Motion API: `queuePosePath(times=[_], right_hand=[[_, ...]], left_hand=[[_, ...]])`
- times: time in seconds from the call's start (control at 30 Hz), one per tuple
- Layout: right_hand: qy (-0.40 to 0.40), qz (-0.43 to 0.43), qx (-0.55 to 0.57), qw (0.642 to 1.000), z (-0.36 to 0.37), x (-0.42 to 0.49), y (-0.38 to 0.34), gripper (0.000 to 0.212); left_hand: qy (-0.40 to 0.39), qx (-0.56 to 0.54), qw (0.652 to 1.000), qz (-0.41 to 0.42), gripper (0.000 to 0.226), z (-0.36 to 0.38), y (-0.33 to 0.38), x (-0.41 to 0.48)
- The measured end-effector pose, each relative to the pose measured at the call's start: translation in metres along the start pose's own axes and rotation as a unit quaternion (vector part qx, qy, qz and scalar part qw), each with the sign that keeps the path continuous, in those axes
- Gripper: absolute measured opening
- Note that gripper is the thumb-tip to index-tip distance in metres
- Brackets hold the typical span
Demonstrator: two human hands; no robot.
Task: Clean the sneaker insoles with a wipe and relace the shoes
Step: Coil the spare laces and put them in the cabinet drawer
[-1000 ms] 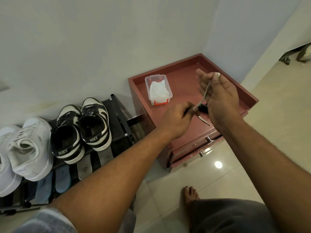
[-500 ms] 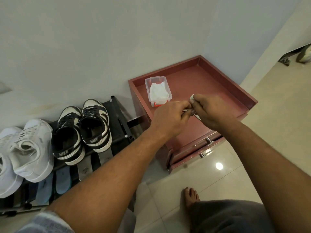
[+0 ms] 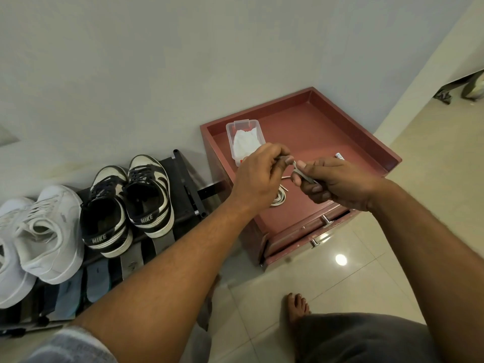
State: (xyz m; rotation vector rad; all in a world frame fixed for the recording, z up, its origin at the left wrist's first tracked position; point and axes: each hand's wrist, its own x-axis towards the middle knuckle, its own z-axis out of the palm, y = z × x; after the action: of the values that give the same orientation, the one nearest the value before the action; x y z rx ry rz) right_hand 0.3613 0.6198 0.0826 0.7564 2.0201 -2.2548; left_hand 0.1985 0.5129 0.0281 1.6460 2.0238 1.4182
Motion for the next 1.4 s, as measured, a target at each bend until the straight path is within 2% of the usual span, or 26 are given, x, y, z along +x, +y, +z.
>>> queuePosePath(times=[0.13, 0.2, 0.3, 0.37, 0.5, 0.73, 0.87, 0.97, 1.07, 1.27, 1.4], right_hand=[[0.000, -0.033, 0.111, 0.993, 0.005, -0.002, 0.001, 0.035], [0.032, -0.082, 0.198, 0.976, 0.007, 0.002, 0.000, 0.033], [0.095, -0.143, 0.321, 0.931, 0.013, 0.010, -0.006, 0.029], [0.121, -0.175, 0.355, 0.910, 0.017, 0.014, -0.007, 0.029], [0.168, -0.216, 0.357, 0.893, 0.020, 0.018, -0.008, 0.033], [0.287, -0.271, 0.208, 0.895, 0.023, 0.021, -0.003, 0.031], [0.336, -0.293, 0.046, 0.894, 0.025, 0.026, 0.002, 0.029], [0.320, -0.283, -0.167, 0.888, 0.023, 0.024, 0.010, 0.029], [0.305, -0.271, -0.315, 0.857, 0.019, 0.023, 0.018, 0.027], [0.295, -0.242, -0.458, 0.803, -0.003, 0.025, 0.028, 0.029], [0.276, -0.212, -0.443, 0.826, -0.005, 0.023, 0.025, 0.035]], left_hand=[[0.010, -0.021, 0.999, -0.039, 0.018, 0.002, -0.003, 0.000], [-0.032, -0.020, 0.997, -0.061, 0.021, 0.004, -0.002, -0.002], [-0.103, 0.000, 0.992, -0.073, 0.020, 0.012, 0.002, -0.006], [-0.130, 0.002, 0.988, -0.082, 0.021, 0.017, 0.002, -0.007], [-0.140, -0.007, 0.986, -0.093, 0.029, 0.023, 0.001, -0.008], [-0.164, 0.058, 0.983, -0.060, 0.031, 0.020, 0.014, -0.009], [-0.172, 0.093, 0.980, -0.041, 0.034, 0.021, 0.018, -0.012], [-0.177, 0.122, 0.977, -0.005, 0.027, 0.019, 0.023, -0.011], [-0.154, 0.151, 0.976, 0.015, 0.024, 0.011, 0.022, -0.007], [-0.107, 0.194, 0.974, 0.042, 0.032, -0.004, 0.012, -0.002], [-0.086, 0.196, 0.976, 0.050, 0.033, -0.007, 0.008, -0.001]])
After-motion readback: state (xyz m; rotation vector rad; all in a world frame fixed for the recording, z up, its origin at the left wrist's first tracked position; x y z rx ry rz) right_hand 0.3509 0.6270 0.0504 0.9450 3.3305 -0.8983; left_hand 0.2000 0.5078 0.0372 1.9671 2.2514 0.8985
